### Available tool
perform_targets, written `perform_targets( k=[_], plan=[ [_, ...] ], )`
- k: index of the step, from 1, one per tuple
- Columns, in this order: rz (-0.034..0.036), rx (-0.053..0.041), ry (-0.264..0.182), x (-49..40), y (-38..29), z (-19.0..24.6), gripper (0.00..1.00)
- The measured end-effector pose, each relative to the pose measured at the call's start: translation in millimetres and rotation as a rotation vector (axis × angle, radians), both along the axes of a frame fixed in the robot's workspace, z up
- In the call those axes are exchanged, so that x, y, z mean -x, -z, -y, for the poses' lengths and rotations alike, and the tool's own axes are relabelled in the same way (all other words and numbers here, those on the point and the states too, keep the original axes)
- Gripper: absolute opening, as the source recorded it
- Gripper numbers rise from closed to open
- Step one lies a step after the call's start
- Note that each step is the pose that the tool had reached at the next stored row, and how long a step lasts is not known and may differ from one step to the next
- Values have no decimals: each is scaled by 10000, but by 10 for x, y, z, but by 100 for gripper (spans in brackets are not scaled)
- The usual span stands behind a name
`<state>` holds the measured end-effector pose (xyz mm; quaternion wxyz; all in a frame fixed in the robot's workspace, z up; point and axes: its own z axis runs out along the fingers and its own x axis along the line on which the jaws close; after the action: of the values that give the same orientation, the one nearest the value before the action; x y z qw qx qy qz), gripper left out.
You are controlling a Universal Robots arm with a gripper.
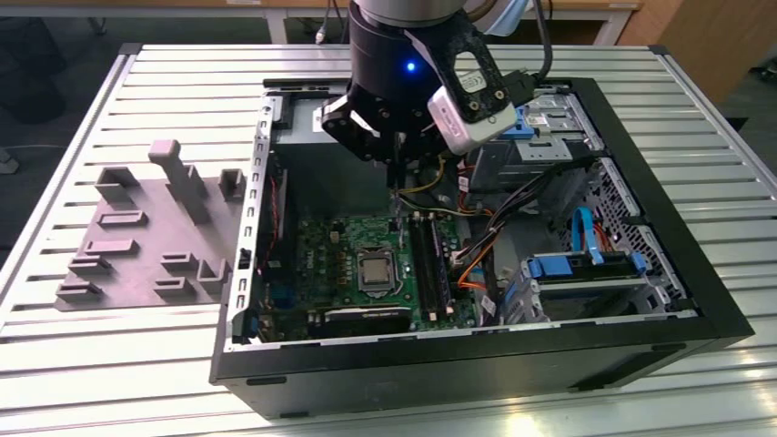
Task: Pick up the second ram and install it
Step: 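Insert the second ram into the second slot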
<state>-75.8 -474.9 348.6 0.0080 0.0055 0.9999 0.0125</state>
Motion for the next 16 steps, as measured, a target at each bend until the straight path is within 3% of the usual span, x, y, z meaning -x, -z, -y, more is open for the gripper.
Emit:
perform_targets(
  k=[8, 16],
  plan=[
    [-1, 0, -4, -47, 30, 0, 14],
    [-1, 0, -4, -86, 162, 0, 14]
  ],
)
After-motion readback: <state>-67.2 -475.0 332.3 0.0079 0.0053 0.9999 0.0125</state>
